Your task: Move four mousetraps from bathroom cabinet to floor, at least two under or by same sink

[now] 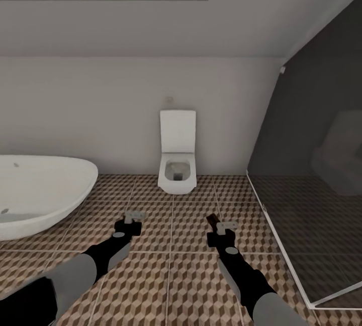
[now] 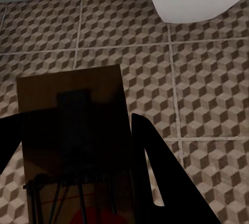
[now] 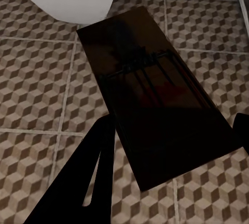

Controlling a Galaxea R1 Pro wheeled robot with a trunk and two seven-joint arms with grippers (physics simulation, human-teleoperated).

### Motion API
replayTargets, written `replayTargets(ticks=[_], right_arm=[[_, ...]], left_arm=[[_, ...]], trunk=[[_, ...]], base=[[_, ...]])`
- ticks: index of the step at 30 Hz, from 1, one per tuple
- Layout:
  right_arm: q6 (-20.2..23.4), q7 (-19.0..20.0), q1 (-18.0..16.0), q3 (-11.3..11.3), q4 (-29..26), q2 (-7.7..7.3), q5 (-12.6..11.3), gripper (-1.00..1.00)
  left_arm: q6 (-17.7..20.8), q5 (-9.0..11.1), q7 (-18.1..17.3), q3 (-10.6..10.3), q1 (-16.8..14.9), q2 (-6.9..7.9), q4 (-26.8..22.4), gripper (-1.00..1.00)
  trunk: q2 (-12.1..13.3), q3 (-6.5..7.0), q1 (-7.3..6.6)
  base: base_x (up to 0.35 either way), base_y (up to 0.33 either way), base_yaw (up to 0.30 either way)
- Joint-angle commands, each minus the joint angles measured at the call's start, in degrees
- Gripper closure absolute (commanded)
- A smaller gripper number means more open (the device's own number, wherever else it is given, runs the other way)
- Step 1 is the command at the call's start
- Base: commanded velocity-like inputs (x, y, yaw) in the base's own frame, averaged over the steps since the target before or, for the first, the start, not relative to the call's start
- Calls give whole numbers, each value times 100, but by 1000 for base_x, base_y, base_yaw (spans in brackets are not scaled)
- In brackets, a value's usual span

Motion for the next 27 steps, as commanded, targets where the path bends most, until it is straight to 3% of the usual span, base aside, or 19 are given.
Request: replayTargets(ticks=[1, 6, 12, 18, 23, 27], right_arm=[[19, -26, -4, 38, -10, -2, -71, 100], [12, -17, -6, 41, -10, 0, -69, 100], [0, -9, -5, 48, -10, -3, -68, 100], [-20, 6, -2, 50, -7, -11, -68, 100], [-649, 11, -2, 50, 68, -14, -68, 100], [-683, 15, -4, 50, 76, -13, -68, 100]], left_arm=[[-13, 37, 46, -49, -6, -6, -25, 100], [-36, 25, 46, -51, -6, -77, -52, 100], [-560, 12, 39, -69, -6, -83, -44, 100], [-707, 3, 37, -77, -6, -86, -41, 100], [-729, -2, 37, -84, -6, -84, -34, 100], [-734, 0, 37, -205, -6, -83, -30, 100]], trunk=[[-52, -38, 24], [-252, -173, 134], [-493, -337, 266], [-733, -500, 398], [-934, -633, 508], [-1094, -740, 595]], base=[[0, 0, 0], [0, 0, 0], [0, 0, 0], [0, 0, 0], [0, 0, 0], [0, 0, 0]])
